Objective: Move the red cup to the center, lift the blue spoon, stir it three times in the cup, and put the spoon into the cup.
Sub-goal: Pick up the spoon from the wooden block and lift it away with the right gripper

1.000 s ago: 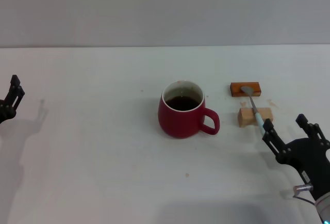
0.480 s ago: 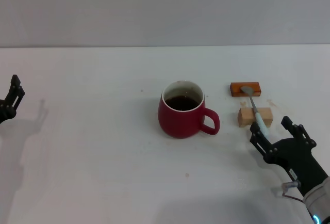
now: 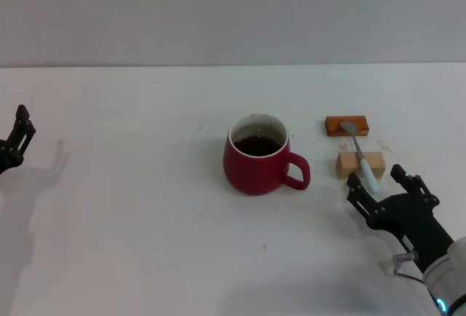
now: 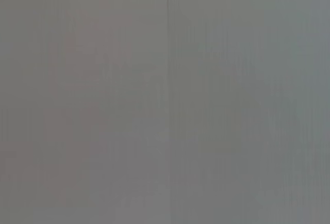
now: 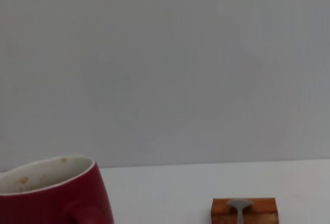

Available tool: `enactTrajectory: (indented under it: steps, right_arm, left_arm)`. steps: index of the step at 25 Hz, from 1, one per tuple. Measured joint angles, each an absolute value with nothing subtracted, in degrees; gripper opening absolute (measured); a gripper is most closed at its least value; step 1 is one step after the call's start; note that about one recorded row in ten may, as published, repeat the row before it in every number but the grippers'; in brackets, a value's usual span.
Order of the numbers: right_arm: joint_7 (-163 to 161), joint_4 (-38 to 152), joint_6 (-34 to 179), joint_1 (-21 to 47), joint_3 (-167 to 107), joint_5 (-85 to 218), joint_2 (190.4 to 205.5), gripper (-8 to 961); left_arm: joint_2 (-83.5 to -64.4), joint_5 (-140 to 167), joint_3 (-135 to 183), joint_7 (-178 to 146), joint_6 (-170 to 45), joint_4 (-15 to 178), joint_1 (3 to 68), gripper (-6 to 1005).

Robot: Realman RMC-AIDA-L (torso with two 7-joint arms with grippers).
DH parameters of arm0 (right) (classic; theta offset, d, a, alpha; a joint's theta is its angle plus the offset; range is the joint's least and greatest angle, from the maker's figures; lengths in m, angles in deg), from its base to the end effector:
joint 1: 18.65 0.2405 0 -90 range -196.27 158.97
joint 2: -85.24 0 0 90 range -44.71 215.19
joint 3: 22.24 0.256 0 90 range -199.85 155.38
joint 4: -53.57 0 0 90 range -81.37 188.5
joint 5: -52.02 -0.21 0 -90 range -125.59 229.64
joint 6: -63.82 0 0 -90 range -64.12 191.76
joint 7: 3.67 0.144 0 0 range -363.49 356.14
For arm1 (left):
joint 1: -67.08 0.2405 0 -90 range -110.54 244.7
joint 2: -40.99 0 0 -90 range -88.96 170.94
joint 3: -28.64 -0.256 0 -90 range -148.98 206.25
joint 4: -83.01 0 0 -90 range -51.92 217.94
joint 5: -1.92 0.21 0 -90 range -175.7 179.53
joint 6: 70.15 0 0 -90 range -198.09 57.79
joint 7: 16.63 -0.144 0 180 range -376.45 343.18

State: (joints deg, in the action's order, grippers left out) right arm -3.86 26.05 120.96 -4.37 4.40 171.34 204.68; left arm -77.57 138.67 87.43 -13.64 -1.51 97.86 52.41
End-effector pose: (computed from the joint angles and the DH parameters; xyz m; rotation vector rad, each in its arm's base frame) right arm 0.3083 0.2616 -0.1008 -1.8184 0.7564 0.6524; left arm -0.3623 0.2870 0.0042 -1.4475 -0.5524 -0.6156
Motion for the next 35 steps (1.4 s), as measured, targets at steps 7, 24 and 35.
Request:
enactTrajectory:
  steps: [7,24,35]
  right_arm:
    - [-3.8,25.9,120.5,-4.1,4.2,171.3,204.68,799]
    - [-2.4,26.2,119.2,-3.5,4.5,171.4,204.73,772]
    - [-2.3,26.2,119.0,-3.1,4.1,171.4,204.6,615]
  left_arm:
    - [-77.57,138.7,87.4,-13.6,-1.5,97.9,52.3,856]
    - [-77.57,138.7,87.4,-13.6,-1.5,97.9,52.3,856]
    - [-77.53,138.7,87.4,-13.6,-1.5,97.9,52.3,857]
